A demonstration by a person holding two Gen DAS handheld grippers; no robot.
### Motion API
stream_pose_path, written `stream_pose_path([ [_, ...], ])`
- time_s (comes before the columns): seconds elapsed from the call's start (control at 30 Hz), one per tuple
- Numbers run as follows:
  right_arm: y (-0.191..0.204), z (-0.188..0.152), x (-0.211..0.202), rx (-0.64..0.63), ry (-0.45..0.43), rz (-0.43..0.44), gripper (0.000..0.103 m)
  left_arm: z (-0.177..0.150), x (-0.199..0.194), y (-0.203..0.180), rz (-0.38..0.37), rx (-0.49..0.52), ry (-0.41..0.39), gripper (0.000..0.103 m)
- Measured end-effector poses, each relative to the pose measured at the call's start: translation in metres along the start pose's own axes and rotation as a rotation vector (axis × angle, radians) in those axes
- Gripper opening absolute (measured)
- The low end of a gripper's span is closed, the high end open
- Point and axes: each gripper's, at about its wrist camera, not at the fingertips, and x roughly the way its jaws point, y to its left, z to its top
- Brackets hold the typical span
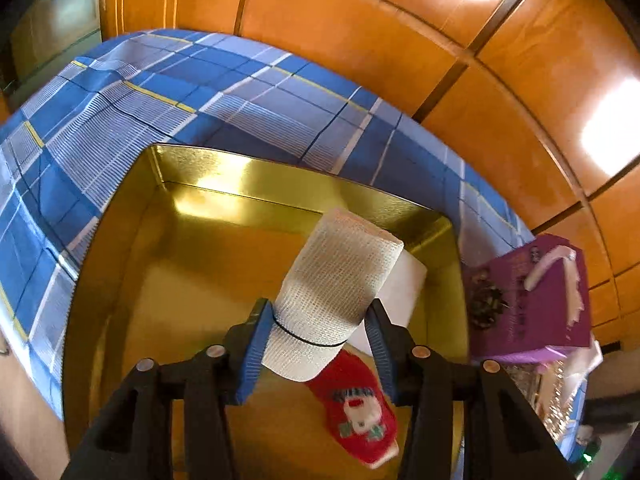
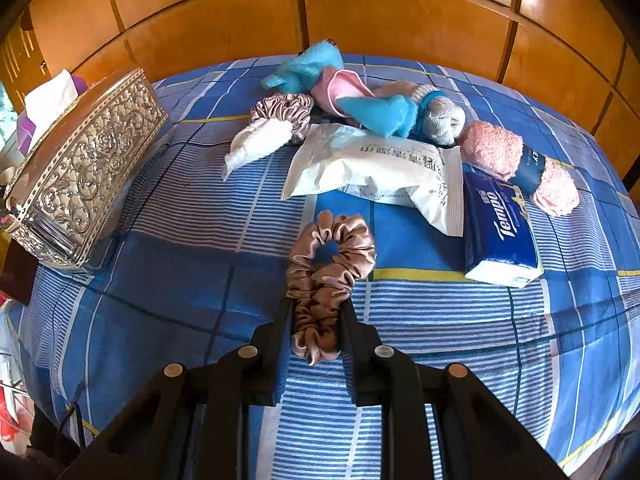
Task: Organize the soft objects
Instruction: 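Carry the beige towel with the left gripper into the tray while the right gripper grasps the pink scrunchie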
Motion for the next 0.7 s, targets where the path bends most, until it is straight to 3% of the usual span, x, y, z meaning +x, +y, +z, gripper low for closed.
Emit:
stream_pose_path([
  [0.1,0.001,0.000,0.000,0.005,0.004,-0.010,0.021,0.006,0.008,-0.010,-0.001,0.022,-0.012,0.057],
  [0.17,0.002,0.000,0.000,0.017,0.007,-0.012,0.021,0.008,0.007,-0.012,0.000,0.015,-0.023,0.077],
  [0.33,0.004,0.000,0.001,0.023,-0.002,-0.032,0.021,-0.003,-0.010,-0.011,0.012,0.021,-0.088,0.079],
  [0.57,0.001,-0.004,-0.001,0.045,-0.025,-0.021,0.020,-0.053,-0.050,-0.021,0.081,0.111,-0.209,0.080],
  [0.7,-0.001,-0.005,-0.002,0.061,-0.039,-0.026,0.020,-0.084,-0.068,-0.024,0.108,0.116,-0.263,0.089],
])
